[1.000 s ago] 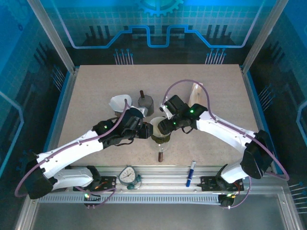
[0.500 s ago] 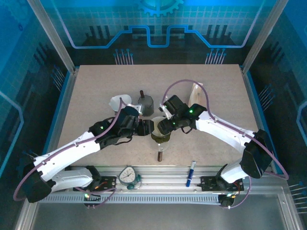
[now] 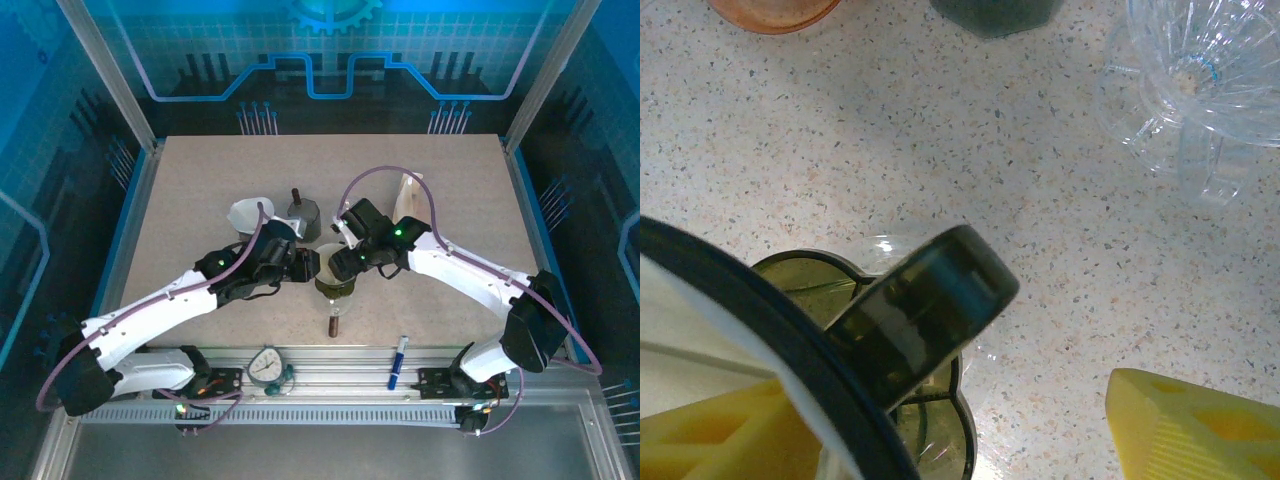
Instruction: Place the coffee filter in the dripper
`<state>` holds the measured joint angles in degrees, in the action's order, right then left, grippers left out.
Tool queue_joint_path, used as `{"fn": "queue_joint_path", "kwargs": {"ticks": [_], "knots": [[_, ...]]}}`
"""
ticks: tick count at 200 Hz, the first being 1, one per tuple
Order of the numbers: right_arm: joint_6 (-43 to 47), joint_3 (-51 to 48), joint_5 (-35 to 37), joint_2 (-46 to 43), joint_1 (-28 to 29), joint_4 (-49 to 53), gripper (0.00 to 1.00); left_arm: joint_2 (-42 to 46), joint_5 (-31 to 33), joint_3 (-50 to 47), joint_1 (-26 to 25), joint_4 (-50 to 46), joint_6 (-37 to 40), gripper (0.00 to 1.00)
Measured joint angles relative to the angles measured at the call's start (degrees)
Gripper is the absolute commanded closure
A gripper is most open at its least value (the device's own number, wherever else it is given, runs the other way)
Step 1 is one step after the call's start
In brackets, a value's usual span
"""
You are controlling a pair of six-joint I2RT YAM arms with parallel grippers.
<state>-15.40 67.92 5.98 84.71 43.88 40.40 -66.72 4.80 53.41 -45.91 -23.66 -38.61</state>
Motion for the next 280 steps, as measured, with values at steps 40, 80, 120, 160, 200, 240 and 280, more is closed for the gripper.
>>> {"fn": "queue_joint_path", "kwargs": {"ticks": [40,80,120,160,200,240,280], "knots": [[-0.02,0.0,-0.04,0.0,0.0,0.0,0.27,0.0,-0.11,0.0,0.02,0.02,-0.04,0.88],[-0.44,-0.07,-0.15,-0.35,0.0,-0.02,0.26,0.13,-0.13,0.0,0.28,0.2,-0.31,0.92],[-1.77,-0.59,0.68,-4.31,0.04,-0.7,0.26,0.13,-0.2,-0.09,0.26,0.26,-0.31,0.9],[-3.1,-2.01,1.57,-10.78,0.04,-1.09,0.27,0.66,-0.2,-0.79,0.28,0.98,-0.39,0.89],[-4.37,-5.42,2.64,-11.98,0.02,-0.9,0.3,0.76,-0.28,-1.16,0.28,1.64,-0.46,0.89],[-5.22,-5.9,2.78,-12.09,0.02,-1.44,0.3,0.79,-0.59,-1.2,0.26,1.86,-0.44,0.9],[-5.22,-5.9,2.82,-12.09,0.04,-1.46,0.28,0.81,-0.57,-1.25,0.26,1.64,-0.33,0.73]]}}
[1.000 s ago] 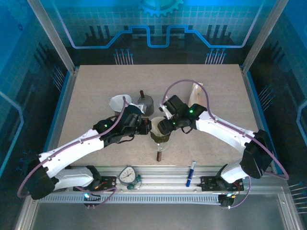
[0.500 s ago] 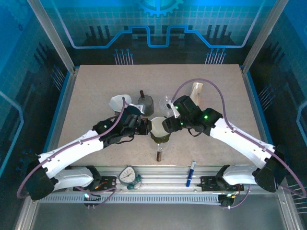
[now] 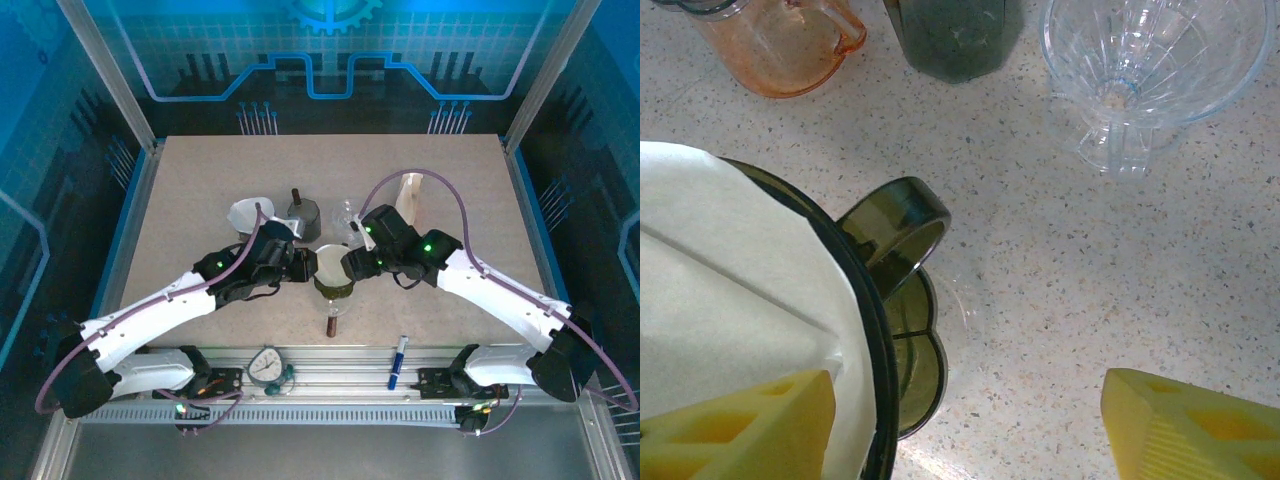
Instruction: Place the coffee filter in the dripper
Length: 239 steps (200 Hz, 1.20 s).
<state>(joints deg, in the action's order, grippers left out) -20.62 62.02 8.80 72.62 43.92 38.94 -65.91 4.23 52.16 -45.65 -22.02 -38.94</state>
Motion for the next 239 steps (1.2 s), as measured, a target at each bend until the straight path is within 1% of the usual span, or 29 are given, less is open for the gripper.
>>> {"fn": "queue_joint_path", "kwargs": {"ticks": [15,51,66,88,101,134,157,199,214,239], "knots": [[0.0,0.0,0.0,0.0,0.0,0.0,0.28,0.31,0.0,-0.42,0.0,-0.22,-0.39,0.65],[0.0,0.0,0.0,0.0,0.0,0.0,0.28,1.75,0.22,-0.63,0.02,-0.31,0.09,0.52],[0.02,0.0,0.0,0.0,0.0,0.0,0.28,2.21,0.15,-0.63,0.17,0.55,0.11,0.48],[0.02,0.0,0.0,0.0,0.0,0.0,0.28,2.25,-0.74,-0.63,0.63,2.03,0.11,0.48],[0.02,0.0,-0.02,0.0,0.0,0.0,0.28,2.12,-1.31,-0.63,0.83,2.73,0.15,0.5],[0.02,0.0,-0.02,0.0,0.0,0.0,0.28,0.28,-1.6,-0.57,0.92,2.84,0.72,0.66],[0.02,0.0,-0.02,0.0,-0.02,0.0,0.28,-0.85,-1.53,-0.57,0.92,2.47,1.64,0.71],[0.02,0.0,-0.02,0.0,0.0,0.02,0.28,-1.29,-1.51,-0.46,0.92,2.21,1.86,0.85],[0.02,0.0,-0.07,0.0,0.0,0.0,0.28,-1.36,-1.53,-0.44,0.92,2.25,1.79,0.88],[0.02,0.0,-0.2,0.0,0.0,0.02,0.28,-1.36,-1.51,-0.44,0.92,2.36,1.79,0.9]]}}
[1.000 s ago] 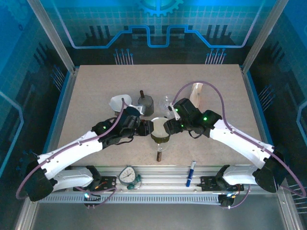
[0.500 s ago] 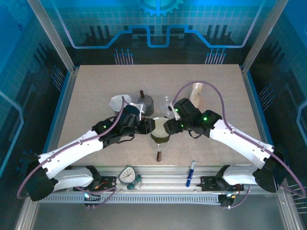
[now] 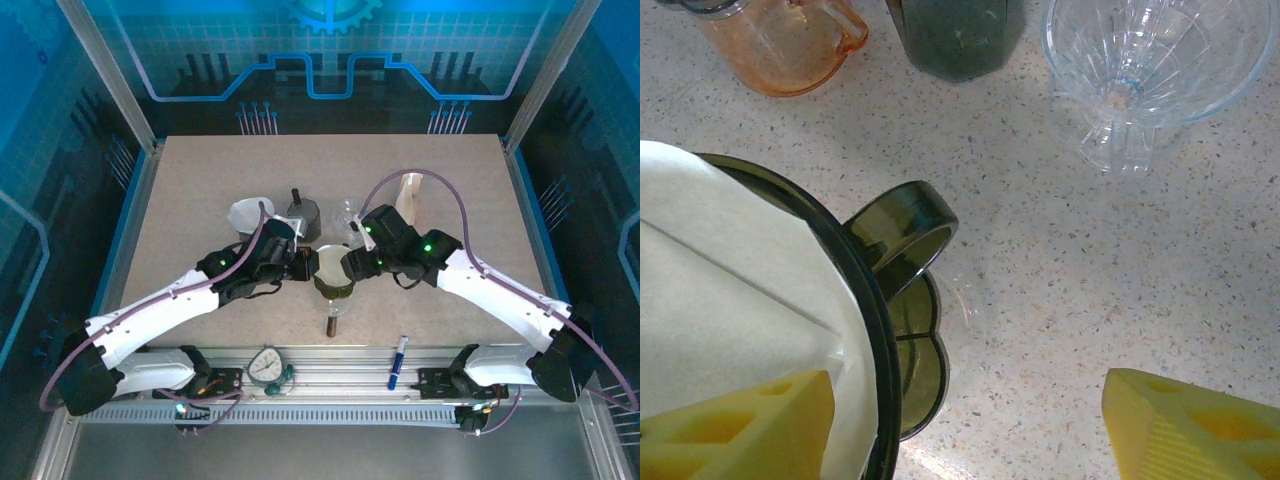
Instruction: Place the coffee filter in the dripper
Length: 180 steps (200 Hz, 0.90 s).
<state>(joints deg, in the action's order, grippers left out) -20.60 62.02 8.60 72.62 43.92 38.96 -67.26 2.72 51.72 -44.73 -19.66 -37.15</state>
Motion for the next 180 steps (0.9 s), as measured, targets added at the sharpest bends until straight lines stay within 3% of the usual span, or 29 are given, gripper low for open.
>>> {"fn": "queue_joint_path", "kwargs": {"ticks": [17,53,97,180], "knots": [[0.0,0.0,0.0,0.0,0.0,0.0,0.28,0.0,-0.02,0.0,0.0,0.07,0.0,0.89],[-0.02,0.0,0.0,0.0,0.0,0.0,0.28,0.02,0.0,0.0,0.0,-0.13,-0.17,0.62],[-0.22,0.0,0.0,0.02,0.0,0.02,0.25,1.46,0.37,-0.02,0.0,-0.2,-0.35,0.46],[-0.17,3.28,0.02,-0.22,-0.02,1.09,0.21,6.1,0.44,-0.96,0.0,-0.15,-1.95,0.39]]}}
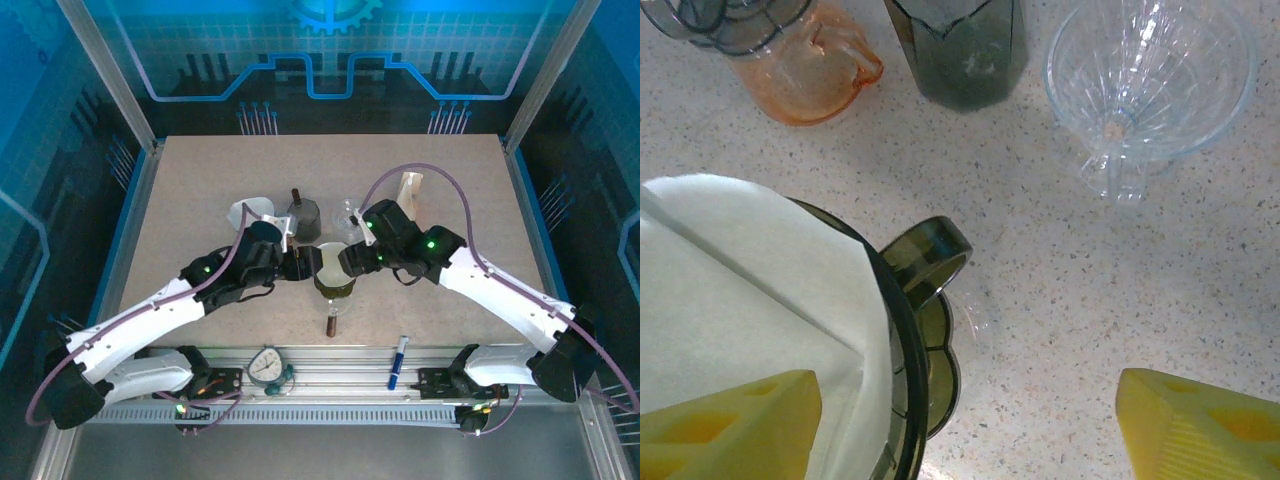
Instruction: Place the coffee filter in the dripper
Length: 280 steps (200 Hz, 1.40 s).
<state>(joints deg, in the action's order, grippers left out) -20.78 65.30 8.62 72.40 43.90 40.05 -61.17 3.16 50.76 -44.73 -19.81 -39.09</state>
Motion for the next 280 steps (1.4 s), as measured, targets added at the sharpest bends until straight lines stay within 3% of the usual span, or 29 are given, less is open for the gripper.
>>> {"fn": "queue_joint_path", "kwargs": {"ticks": [77,135,161,175,218,280], "knots": [[-0.26,1.88,0.5,-5.95,-0.5,0.94,0.2,4.28,2.84,-0.02,0.0,-1.31,0.04,0.33],[-1.84,-0.98,3.41,-12.81,-3.1,0.83,0.22,10.23,6.86,-0.35,0.0,-4.15,-0.26,0.14],[-2.25,-2.97,2.16,-13.44,-7.41,0.39,0.25,12.87,8.31,-1.95,0.0,-5.22,-1.33,0.01],[-2.36,-3.91,0.42,-12.92,-10.49,-0.48,0.26,14.43,9.09,-3.21,0.0,-5.64,-1.55,0.01],[-0.94,-2.84,-9.25,-2.86,-18.56,-5.86,0.27,19.52,10.4,-8.17,0.0,-5.84,-2.45,0.01],[3.56,12.31,-20.87,20.96,-19.1,-11.34,0.28,23.69,10.56,-11.65,0.0,-5.77,-3.54,0.01]]}}
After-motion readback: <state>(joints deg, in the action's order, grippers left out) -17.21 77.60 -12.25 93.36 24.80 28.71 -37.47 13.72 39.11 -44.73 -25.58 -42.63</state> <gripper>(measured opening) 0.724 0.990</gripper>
